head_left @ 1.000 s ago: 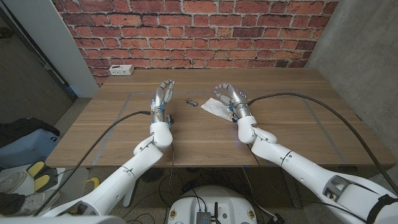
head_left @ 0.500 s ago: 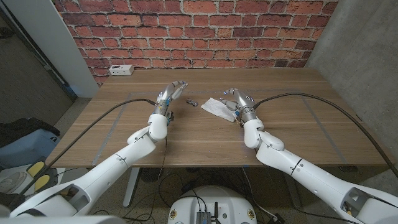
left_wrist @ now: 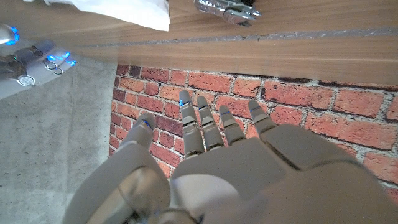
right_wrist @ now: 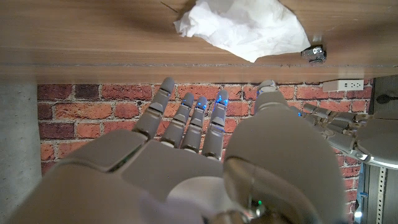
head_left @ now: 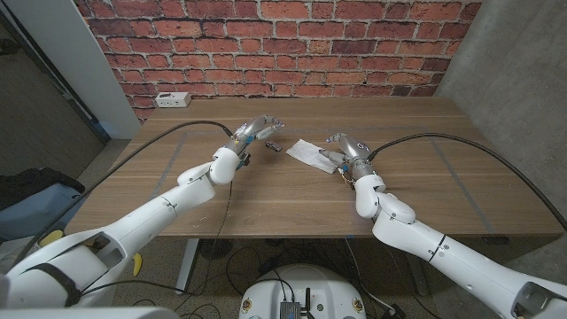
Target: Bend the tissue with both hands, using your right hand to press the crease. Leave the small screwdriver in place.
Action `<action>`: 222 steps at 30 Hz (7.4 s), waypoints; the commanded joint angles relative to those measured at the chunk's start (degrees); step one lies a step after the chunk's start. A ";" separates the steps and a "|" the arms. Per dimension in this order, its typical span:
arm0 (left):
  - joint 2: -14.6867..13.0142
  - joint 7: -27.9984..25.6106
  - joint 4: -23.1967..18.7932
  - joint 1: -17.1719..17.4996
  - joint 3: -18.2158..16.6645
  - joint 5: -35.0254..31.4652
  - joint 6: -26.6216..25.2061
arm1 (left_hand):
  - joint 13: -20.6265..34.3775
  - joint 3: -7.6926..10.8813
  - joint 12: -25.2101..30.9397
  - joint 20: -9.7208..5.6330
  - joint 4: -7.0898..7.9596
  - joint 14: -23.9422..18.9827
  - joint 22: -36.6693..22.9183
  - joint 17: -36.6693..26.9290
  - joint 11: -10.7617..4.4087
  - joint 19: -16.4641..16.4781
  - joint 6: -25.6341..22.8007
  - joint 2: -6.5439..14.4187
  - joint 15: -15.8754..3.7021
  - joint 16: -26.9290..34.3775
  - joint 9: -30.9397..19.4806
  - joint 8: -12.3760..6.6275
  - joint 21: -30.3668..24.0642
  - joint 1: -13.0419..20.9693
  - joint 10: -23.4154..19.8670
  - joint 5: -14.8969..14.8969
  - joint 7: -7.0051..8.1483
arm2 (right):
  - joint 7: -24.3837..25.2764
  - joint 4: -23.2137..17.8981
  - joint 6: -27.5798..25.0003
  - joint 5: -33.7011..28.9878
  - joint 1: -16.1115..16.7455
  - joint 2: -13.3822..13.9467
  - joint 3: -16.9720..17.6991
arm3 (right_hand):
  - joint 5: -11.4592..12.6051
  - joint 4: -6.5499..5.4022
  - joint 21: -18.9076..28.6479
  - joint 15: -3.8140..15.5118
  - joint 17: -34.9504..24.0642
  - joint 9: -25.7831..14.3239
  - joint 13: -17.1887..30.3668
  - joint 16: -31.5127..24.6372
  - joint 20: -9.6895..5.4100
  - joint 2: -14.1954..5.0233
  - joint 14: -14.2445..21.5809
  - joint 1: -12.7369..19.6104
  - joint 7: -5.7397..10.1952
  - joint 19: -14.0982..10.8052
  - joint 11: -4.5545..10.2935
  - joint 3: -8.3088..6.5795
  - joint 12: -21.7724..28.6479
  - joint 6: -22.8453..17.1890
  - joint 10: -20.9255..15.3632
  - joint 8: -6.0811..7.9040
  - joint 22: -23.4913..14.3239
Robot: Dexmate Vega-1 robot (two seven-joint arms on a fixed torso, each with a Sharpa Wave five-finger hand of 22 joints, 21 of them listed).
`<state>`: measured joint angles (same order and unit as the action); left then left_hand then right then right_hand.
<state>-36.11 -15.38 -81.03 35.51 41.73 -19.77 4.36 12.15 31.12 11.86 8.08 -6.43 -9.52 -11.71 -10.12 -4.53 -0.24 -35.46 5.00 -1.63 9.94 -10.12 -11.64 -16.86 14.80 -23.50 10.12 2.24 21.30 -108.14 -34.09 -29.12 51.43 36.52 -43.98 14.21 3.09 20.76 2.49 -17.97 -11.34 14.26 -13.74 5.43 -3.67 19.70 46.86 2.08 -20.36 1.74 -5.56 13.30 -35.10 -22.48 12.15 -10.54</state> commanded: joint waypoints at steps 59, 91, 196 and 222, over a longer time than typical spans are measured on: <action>-0.10 31.10 -3.07 -10.64 9.82 -7.04 -8.52 | -1.10 -0.40 -0.41 -0.96 3.28 5.43 -0.43 -0.24 -0.04 -6.33 3.66 0.80 1.69 0.58 -0.13 1.34 2.63 -6.54 1.11 0.08 -1.18 | -7.47 8.47 -13.50 -21.39 -5.14 -2.57 -12.88 | 5.61 6.21 0.19 9.96 -0.92 0.29 -0.52 -2.96 -4.25 -0.80 8.68 14.27 3.30 -6.26 6.56 -7.48 1.96 -13.03 -9.01 2.60 -0.16; -1.69 32.39 -5.62 -9.12 8.89 -6.31 -10.68 | -1.11 -0.78 -0.48 -0.66 4.64 5.20 -0.53 -0.18 0.31 -5.93 5.77 0.65 2.34 0.81 -0.14 1.71 2.34 -8.63 1.78 0.22 -1.71 | 34.84 33.26 8.71 -19.04 -11.09 -12.65 -11.26 | 0.09 5.97 4.33 11.19 -11.36 -0.32 2.24 -13.72 -8.27 -4.15 22.59 27.18 1.10 -13.20 8.67 -7.71 7.82 -29.12 -23.83 5.80 -1.02; -1.53 -26.07 -7.76 11.56 -8.28 -4.51 6.41 | 2.49 4.42 7.64 -1.30 6.36 -35.91 -0.88 -1.11 5.24 27.50 -5.92 0.87 0.20 7.87 -1.35 -1.74 -12.33 -8.87 -20.45 -0.16 -5.28 | 24.81 55.81 32.64 -0.08 -25.16 -25.71 -17.84 | -0.51 4.76 14.66 10.95 -16.65 -0.82 3.24 -11.58 -8.76 -4.51 31.97 28.22 1.33 -13.98 8.53 -5.36 6.32 -29.69 -23.36 2.95 -3.59; 1.15 -24.81 -1.95 11.83 -11.35 -1.26 16.90 | 4.22 3.98 5.95 0.24 6.47 -33.88 -1.14 -1.95 5.20 23.52 1.12 -0.43 0.89 6.54 -1.30 0.66 -11.69 -10.09 -16.04 -0.39 -3.00 | 13.89 49.74 25.70 3.39 -23.33 -24.26 -16.20 | 1.13 0.47 19.67 9.03 -11.36 0.35 0.63 -2.26 -6.20 -0.66 27.85 17.24 5.98 -10.50 4.87 0.47 -2.93 14.95 -2.96 -2.60 -0.99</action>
<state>-35.57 -40.08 -84.30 47.31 31.27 -21.64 19.24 16.14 35.21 18.15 8.22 -0.07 -43.62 -12.66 -11.87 0.72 23.77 -34.94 5.22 -0.89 16.63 -11.34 -11.21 -28.75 4.77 -39.94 9.73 -0.84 37.70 -54.60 -2.95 -26.41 26.62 10.96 -61.31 14.83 3.89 39.89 6.03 -29.19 -10.91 14.89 -16.42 -1.10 -4.69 48.25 65.24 8.63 -31.18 6.99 -5.72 10.57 -23.05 -27.07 9.49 -11.51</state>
